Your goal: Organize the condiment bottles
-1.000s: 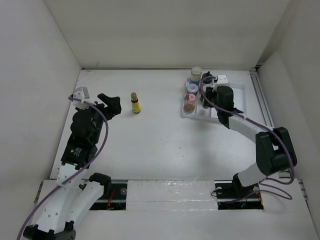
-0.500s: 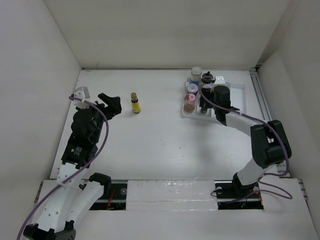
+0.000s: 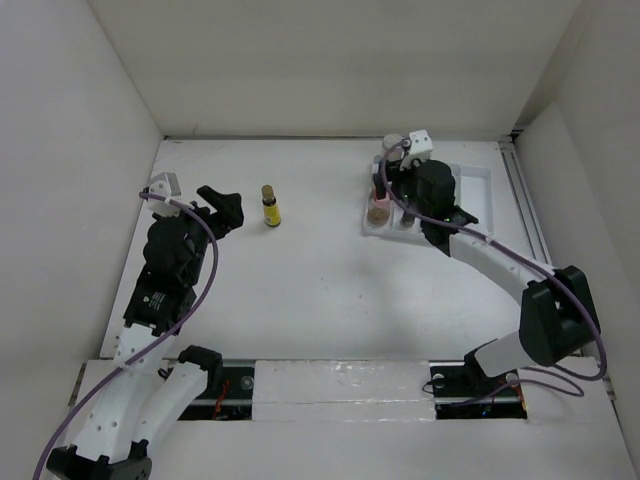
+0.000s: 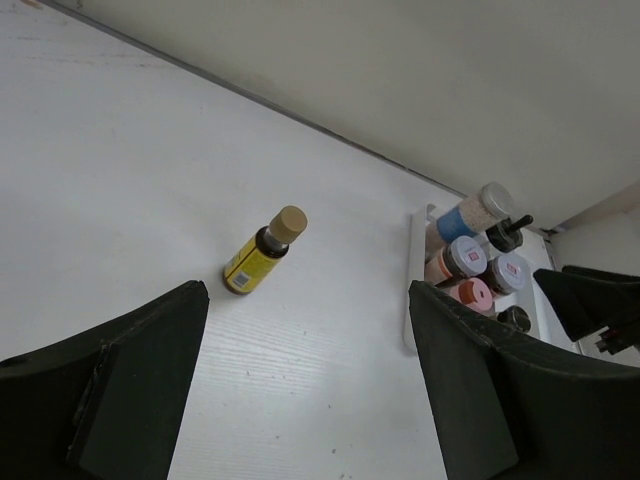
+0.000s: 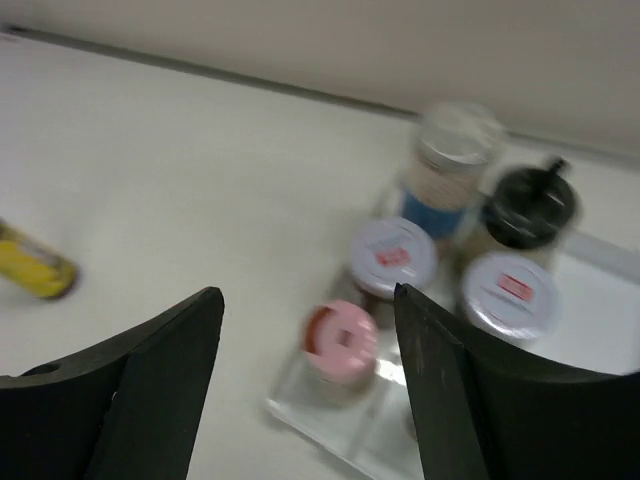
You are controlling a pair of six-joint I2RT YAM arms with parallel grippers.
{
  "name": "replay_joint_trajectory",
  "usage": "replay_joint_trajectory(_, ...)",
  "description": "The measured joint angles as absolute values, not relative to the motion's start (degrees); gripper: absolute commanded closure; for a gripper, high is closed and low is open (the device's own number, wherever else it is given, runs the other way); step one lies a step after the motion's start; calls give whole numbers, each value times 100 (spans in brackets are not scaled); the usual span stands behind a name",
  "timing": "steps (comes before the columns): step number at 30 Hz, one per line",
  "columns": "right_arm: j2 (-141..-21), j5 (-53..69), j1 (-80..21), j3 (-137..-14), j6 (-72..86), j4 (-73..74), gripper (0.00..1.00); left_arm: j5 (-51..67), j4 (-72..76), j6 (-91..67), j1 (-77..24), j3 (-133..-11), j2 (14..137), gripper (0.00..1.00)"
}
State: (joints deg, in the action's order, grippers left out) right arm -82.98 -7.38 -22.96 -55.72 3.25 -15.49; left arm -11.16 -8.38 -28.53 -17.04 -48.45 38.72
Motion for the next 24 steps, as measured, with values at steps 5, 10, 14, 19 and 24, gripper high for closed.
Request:
replay_joint_trajectory(5, -9190, 226, -3201, -6532, 82, -1994, 64, -1116, -838, -2853, -1704, -4845, 3859, 22)
replay_joint_trajectory(10, -10575, 972, -3852, -7389, -10, -2053, 22, -1111, -838, -2840, -1704, -4845, 3778, 30)
replay_joint_trajectory(14, -11509, 1553, -4132, -8086, -99, -1868, 5, -1087, -834, -2818, -1704, -4845, 3717, 38)
replay_joint_trajectory(19, -12348, 1900, -4287, -9043, -183, -1706, 4, -1033, -834, -2810, -1704, -4845, 3691, 38)
replay_joint_trajectory(24, -12868, 1887, -4357, -9712, -250, -1673, 5, -1002, -832, -2805, -1704, -4845, 3691, 35)
